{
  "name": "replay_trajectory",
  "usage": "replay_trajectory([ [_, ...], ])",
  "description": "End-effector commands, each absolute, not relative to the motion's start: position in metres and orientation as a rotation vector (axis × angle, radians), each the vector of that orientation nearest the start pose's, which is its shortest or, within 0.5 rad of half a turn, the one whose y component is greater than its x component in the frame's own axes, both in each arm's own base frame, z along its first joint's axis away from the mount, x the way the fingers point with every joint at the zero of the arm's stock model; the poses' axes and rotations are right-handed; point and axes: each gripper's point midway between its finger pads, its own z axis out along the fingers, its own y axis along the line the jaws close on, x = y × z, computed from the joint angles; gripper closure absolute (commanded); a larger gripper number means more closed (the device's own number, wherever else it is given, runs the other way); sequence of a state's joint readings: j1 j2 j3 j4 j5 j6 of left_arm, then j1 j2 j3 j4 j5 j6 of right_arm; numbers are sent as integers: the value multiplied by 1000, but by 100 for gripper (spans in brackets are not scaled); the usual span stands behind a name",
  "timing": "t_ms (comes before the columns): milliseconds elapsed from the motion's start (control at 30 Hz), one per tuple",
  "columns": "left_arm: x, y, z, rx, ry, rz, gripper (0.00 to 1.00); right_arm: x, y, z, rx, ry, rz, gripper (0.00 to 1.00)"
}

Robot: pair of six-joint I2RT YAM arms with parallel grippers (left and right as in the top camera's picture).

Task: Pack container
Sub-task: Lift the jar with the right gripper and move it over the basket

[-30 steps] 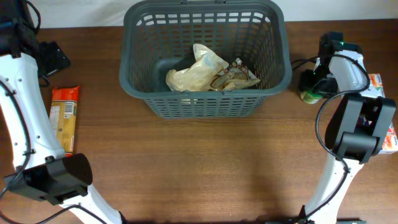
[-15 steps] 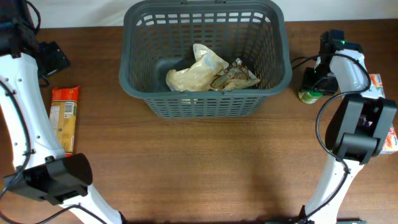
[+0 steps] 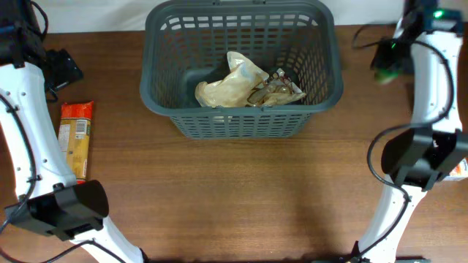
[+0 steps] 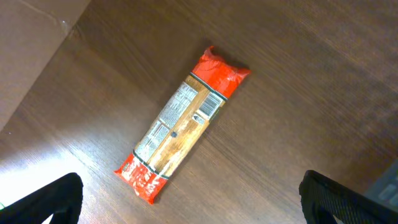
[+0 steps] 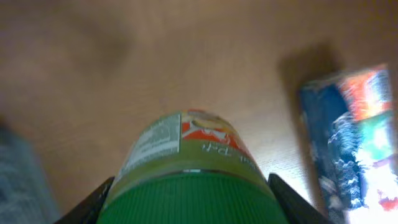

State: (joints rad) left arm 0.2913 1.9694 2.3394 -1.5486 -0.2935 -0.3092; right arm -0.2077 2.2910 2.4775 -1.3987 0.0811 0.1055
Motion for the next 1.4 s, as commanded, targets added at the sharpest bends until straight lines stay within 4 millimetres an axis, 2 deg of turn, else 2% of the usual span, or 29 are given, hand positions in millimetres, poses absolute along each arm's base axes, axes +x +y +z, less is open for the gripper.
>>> replay_trajectory([
  [0,388,170,280,-872,2585,398,1,500,-112,277,422,2529,-101,96],
  [100,388,170,280,-872,2585,398,1,491,-110,327,406,2408,-103,96],
  [200,388,170,280,-872,2583,398,1,480,-98,365,356,2318,-46,96],
  [267,389,170,280,-872,2580,398,1,475,-78,382,274,2280,52,96],
  [367,390,170,281,-871,2573,397,1,469,-50,394,194,2265,149,96],
  [467,391,171,281,-870,2567,395,1,467,-18,392,74,2288,171,96],
  [633,393,171,282,-870,2562,395,1,464,55,391,-191,2288,212,96],
  [800,392,171,282,-870,2565,395,1,452,125,393,-381,2261,279,96],
  [900,390,170,281,-871,2574,397,1,443,155,392,-458,2253,310,96],
  [1033,389,170,280,-871,2578,397,1,441,173,384,-497,2266,273,96],
  [1133,389,170,280,-872,2578,397,1,443,182,370,-520,2301,278,96],
  [1200,389,170,280,-872,2578,397,1,448,185,353,-531,2349,271,96],
  [1367,389,170,280,-871,2577,397,1,463,191,296,-562,2495,252,96],
])
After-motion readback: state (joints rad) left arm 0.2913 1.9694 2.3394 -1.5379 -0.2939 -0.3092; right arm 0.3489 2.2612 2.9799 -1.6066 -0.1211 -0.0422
